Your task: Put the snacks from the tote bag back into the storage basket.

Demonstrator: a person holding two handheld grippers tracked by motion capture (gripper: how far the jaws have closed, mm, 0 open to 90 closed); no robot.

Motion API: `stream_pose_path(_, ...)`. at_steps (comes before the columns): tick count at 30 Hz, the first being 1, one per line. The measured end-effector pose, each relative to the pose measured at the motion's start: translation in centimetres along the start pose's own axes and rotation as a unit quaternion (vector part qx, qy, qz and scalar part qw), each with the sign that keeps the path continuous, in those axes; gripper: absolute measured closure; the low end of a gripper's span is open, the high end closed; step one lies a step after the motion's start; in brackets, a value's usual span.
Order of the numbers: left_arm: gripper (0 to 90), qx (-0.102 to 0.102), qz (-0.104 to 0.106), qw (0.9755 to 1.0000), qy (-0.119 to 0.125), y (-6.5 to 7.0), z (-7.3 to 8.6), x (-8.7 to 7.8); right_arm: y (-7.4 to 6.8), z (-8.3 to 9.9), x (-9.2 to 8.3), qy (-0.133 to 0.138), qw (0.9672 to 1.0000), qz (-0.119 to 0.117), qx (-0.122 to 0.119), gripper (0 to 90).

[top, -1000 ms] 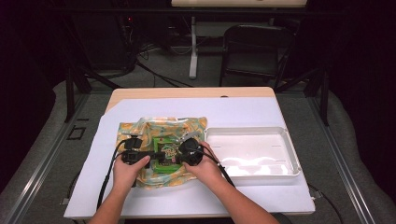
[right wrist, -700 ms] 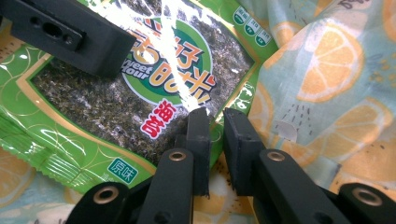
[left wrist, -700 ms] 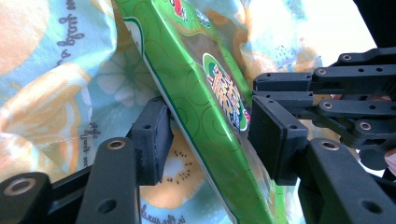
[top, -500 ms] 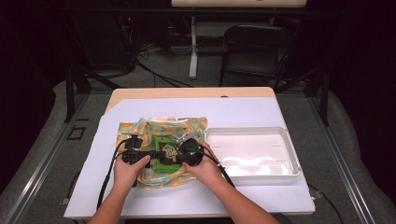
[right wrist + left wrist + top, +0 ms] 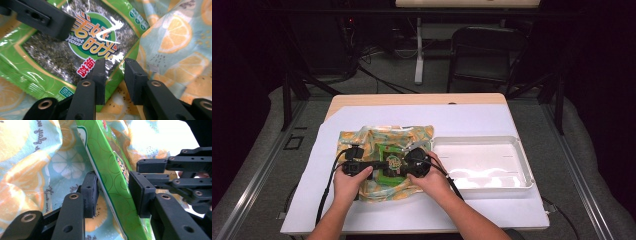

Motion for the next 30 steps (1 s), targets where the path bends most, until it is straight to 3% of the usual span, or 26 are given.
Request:
stream_pose_path(11,65.4,-0.016,0.006,0.9998,0.013,0.2,-0.1,-0.3,-0.1,-0.9,-2.2,0.045,0.9986,-0.021,0.016,65.3)
stream_pose_path(17,66.9,-0.017,0.007,0.9997,0.018,0.3,-0.1,-0.4,0.1,-1.0,-2.7,0.052,0.9976,-0.037,0.024,60.9)
stream_pose_path(22,68.4,-0.018,0.01,0.9996,0.021,0.3,-0.2,-0.6,0.2,-1.2,-3.0,0.065,0.9971,-0.035,0.018,56.7)
stream_pose_path(30,71.0,-0.028,0.015,0.9991,0.029,0.1,-0.3,-1.1,0.5,-1.4,-3.1,0.074,0.9958,-0.046,0.027,51.9)
Point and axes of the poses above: each handheld gripper's, and its own axes: x roughly forward along the jaws, z roughly out of its underside, y roughly to its right, the point moved 8 cm from there along x, roughly forward along the jaws, and after that the axes turned 13 degrees about -y, right-handed, at the moved point
